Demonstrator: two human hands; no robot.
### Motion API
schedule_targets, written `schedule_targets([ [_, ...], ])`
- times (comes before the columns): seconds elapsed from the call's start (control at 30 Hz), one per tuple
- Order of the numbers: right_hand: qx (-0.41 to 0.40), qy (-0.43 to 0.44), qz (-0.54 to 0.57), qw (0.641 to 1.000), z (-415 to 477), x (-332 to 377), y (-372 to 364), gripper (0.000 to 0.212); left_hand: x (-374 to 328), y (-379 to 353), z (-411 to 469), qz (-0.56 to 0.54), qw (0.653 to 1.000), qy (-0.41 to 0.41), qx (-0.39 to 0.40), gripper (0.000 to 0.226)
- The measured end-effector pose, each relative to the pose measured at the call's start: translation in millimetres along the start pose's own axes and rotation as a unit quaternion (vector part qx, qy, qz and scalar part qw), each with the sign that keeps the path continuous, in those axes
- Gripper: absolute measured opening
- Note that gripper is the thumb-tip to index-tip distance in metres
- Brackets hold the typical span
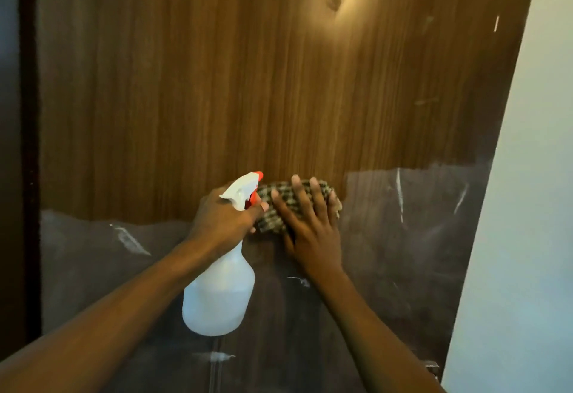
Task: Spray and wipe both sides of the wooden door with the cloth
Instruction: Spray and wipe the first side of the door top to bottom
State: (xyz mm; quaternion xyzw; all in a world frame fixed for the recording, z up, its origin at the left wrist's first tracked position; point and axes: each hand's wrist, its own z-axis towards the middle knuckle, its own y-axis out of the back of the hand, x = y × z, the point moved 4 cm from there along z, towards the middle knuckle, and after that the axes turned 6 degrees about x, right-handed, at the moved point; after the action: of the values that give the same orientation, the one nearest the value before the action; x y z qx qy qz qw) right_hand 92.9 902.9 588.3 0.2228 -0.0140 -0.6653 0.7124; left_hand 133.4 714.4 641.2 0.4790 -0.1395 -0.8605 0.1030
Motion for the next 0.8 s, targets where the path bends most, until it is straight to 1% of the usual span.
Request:
schedule_targets([
  [0.1, 0.005, -0.031, -0.007, 0.999, -35, -33, 5, 0.065, -1, -15, 1, 0.001, 1.000, 0.023, -0.001, 0.049],
  [0.13, -0.001, -0.059, -0.007, 0.998, -38, -47, 9, 0.066, -1, -20, 1, 0.001, 1.000, 0.028, -0.003, 0.049],
  [0.23, -0.028, -0.192, 0.021, 0.981, -13, -84, 24, 0.067, -7, -30, 5, 0.005, 0.999, 0.034, -0.006, 0.050],
  [0.27, -0.033, -0.223, 0.031, 0.974, 2, -89, 29, 0.067, -7, -32, 7, 0.006, 0.999, 0.035, -0.006, 0.050],
  [0.3, -0.035, -0.236, 0.032, 0.970, 16, -90, 32, 0.068, -8, -34, 8, 0.007, 0.999, 0.035, -0.002, 0.051],
  [0.33, -0.033, -0.231, 0.028, 0.972, 26, -89, 33, 0.068, -8, -37, 11, 0.010, 0.999, 0.033, 0.002, 0.052],
  [0.37, -0.030, -0.207, 0.021, 0.978, 31, -86, 32, 0.068, -9, -40, 12, 0.012, 0.999, 0.032, 0.008, 0.053],
  [0.43, -0.017, -0.118, 0.006, 0.993, 21, -79, 27, 0.070, -11, -45, 13, 0.019, 0.999, 0.018, 0.018, 0.054],
  [0.5, 0.002, -0.035, -0.003, 0.999, -11, -76, 21, 0.070, -15, -52, 14, 0.031, 0.999, 0.003, 0.031, 0.055],
  [0.53, 0.010, -0.021, -0.005, 1.000, -31, -79, 18, 0.067, -16, -55, 13, 0.026, 0.999, 0.001, 0.034, 0.055],
  [0.57, 0.016, -0.024, -0.009, 1.000, -48, -85, 18, 0.064, -18, -59, 12, 0.015, 0.999, 0.007, 0.037, 0.054],
  [0.6, 0.021, -0.043, -0.006, 0.999, -59, -96, 19, 0.061, -17, -61, 12, 0.005, 0.999, 0.013, 0.037, 0.053],
  [0.67, 0.024, -0.127, 0.023, 0.991, -62, -122, 26, 0.062, -19, -65, 9, 0.003, 0.999, 0.022, 0.037, 0.051],
  [0.73, 0.011, -0.238, 0.041, 0.970, -40, -150, 38, 0.065, -22, -68, 10, 0.000, 0.999, 0.020, 0.035, 0.052],
  [0.77, 0.002, -0.276, 0.042, 0.960, -23, -159, 44, 0.066, -24, -69, 10, -0.004, 0.999, 0.021, 0.035, 0.053],
  [0.8, -0.005, -0.297, 0.039, 0.954, -6, -163, 49, 0.067, -27, -72, 11, -0.011, 0.999, 0.020, 0.036, 0.055],
])
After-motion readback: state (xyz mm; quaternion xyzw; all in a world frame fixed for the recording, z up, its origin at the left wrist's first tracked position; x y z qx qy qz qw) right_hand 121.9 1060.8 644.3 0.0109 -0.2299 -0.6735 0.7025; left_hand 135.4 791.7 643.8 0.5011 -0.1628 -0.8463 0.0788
